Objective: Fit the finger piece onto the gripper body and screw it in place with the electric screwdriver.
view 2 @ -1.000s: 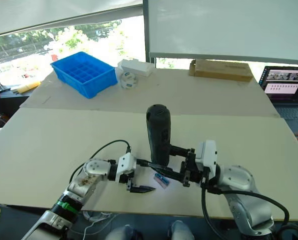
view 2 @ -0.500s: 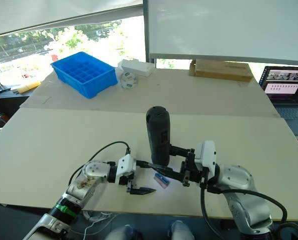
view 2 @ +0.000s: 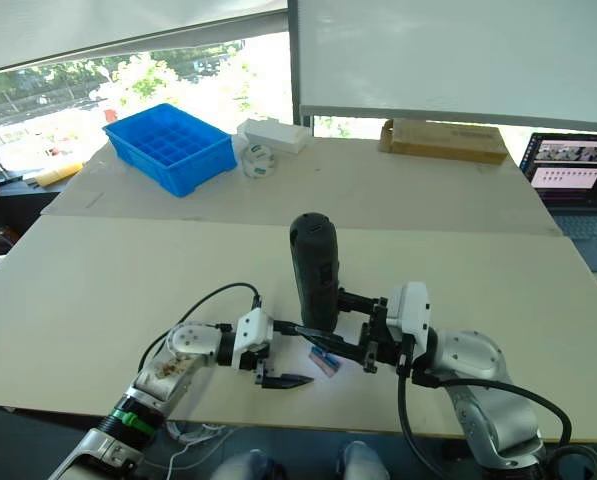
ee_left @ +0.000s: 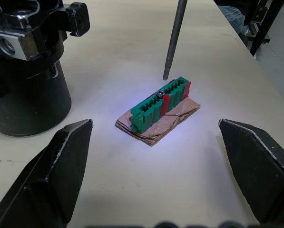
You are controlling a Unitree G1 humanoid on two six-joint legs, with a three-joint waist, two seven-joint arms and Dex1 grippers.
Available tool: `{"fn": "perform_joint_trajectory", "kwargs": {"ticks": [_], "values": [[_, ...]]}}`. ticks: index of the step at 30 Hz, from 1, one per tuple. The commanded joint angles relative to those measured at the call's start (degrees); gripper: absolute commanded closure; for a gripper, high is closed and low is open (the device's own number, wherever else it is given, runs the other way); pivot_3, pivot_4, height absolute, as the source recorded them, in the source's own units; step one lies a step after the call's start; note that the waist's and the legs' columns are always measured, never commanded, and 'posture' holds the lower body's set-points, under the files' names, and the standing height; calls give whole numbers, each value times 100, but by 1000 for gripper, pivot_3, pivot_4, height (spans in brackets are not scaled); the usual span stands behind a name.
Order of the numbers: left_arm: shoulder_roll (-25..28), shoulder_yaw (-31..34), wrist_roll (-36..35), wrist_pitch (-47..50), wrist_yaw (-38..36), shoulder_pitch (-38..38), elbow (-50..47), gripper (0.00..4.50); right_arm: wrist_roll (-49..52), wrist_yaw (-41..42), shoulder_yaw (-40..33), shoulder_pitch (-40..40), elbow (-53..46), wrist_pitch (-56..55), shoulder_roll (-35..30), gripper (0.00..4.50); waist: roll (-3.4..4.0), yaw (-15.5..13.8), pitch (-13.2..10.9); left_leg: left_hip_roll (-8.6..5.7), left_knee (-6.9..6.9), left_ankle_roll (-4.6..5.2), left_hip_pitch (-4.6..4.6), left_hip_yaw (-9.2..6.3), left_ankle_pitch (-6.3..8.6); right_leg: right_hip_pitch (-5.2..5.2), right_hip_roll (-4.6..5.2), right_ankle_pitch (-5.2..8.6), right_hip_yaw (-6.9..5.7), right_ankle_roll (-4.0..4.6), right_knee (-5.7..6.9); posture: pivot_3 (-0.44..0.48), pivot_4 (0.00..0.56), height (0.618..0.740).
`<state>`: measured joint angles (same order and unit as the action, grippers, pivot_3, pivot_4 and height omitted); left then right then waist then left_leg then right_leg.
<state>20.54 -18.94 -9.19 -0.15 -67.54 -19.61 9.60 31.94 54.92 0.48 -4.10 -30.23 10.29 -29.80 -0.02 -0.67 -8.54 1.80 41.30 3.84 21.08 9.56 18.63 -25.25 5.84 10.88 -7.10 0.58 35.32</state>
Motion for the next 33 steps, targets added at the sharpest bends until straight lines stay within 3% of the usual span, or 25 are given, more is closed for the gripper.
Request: {"fn": "perform_joint_trajectory", "kwargs": {"ticks": [1,33], "values": [[-36,-131,25,36,-9,103,68,22,47,0,-54,-60,-136,-253,51,2589,0,0,0,0,0,0,0,0,0,0,0,0,0,0,0,0,150,740],[-55,-149,29,66,41,105,66,22,-44,76,-12,-113,59,-325,93,2589,0,0,0,0,7,0,-1,-1,0,1,1,0,0,0,7,0,150,740]]}}
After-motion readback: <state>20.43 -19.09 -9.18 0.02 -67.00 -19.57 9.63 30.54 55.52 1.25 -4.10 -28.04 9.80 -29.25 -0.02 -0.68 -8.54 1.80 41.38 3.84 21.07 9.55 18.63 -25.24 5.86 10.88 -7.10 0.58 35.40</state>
